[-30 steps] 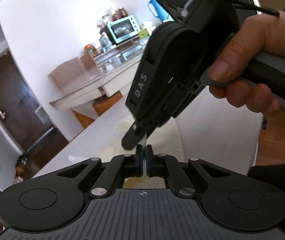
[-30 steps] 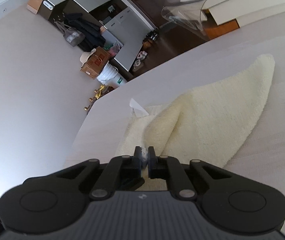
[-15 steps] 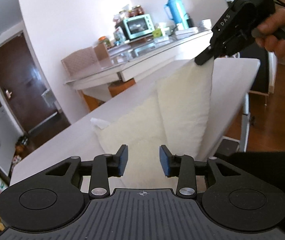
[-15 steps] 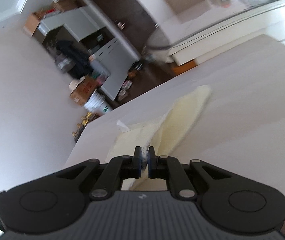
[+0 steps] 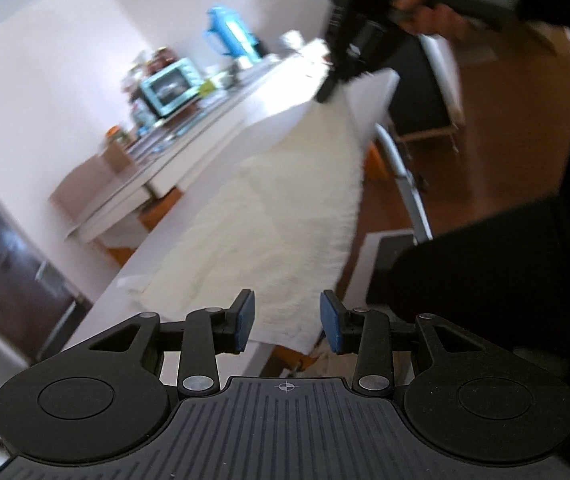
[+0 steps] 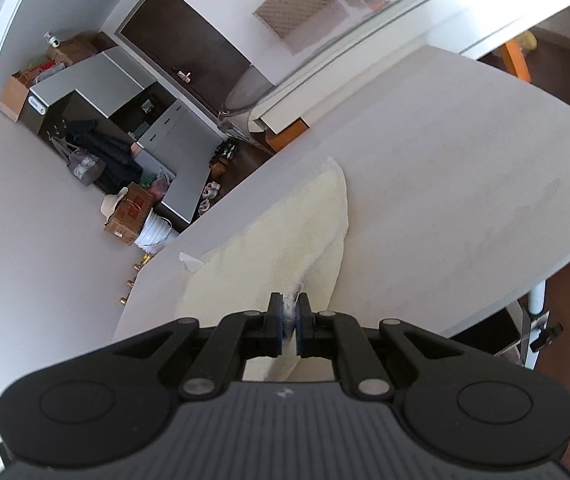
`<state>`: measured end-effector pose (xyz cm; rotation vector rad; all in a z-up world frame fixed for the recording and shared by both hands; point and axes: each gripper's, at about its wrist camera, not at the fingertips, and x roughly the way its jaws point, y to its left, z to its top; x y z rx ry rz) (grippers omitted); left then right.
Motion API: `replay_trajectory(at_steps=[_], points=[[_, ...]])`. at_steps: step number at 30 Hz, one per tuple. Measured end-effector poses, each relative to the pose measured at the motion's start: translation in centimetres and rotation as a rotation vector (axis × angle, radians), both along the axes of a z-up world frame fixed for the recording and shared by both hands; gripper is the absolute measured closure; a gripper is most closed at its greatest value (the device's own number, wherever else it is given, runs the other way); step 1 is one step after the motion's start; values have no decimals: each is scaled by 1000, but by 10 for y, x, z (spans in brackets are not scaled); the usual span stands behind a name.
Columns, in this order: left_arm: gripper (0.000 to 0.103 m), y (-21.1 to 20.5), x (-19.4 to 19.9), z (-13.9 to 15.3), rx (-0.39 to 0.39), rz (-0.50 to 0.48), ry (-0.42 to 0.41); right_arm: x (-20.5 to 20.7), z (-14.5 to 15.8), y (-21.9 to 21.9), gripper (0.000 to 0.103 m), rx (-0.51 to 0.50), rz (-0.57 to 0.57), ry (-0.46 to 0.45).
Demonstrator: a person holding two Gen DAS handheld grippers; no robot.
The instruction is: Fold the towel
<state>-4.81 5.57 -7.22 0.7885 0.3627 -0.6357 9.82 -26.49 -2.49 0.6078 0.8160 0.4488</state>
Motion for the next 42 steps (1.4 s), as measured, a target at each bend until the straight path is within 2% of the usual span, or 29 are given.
replay_trajectory(at_steps=[3,10,11,13,14,17,19,22,24,26,27,28,30,31,33,35,39,42], points=[[62,0,-2,-8,41,-17,-5,-2,-2,-9,96,-2,-5,6],[64,-10,3,-22,145,-43,-77,-1,-8,-11,96,8,-8,31],[67,-12,3,-24,164,-46,-93,-1,-9,-12,96,7,-9,32],[91,-13,4,-23,174,-46,-89,-2,-10,-13,96,2,-6,33],[96,-13,5,-21,172,-44,-83,-2,-10,-14,96,-1,-5,34],[99,-11,8,-10,140,-19,-46,-4,-11,-14,91,-19,10,35],[99,-6,14,3,80,18,-16,-4,-10,-11,82,-50,37,24],[99,2,24,22,2,66,25,-10,-2,-6,65,-137,96,-52],[99,7,33,33,-37,91,38,-18,6,0,57,-230,148,-141],[99,9,40,42,-63,102,45,-32,16,8,56,-361,259,-286],[99,10,43,45,-70,105,46,-37,18,10,56,-394,292,-318],[99,9,46,49,-71,105,44,-46,22,17,55,-471,371,-388],[99,7,52,53,-73,108,44,-57,24,26,55,-537,459,-453],[99,7,53,54,-73,110,45,-67,25,36,55,-597,538,-509],[99,5,58,57,-76,114,47,-81,22,52,55,-725,622,-600],[99,3,62,59,-73,120,48,-95,12,72,55,-895,719,-707],[99,3,67,63,-88,140,58,-95,-4,87,56,-1035,804,-770],[99,6,69,66,-103,156,67,-95,-16,86,58,-1096,833,-792]])
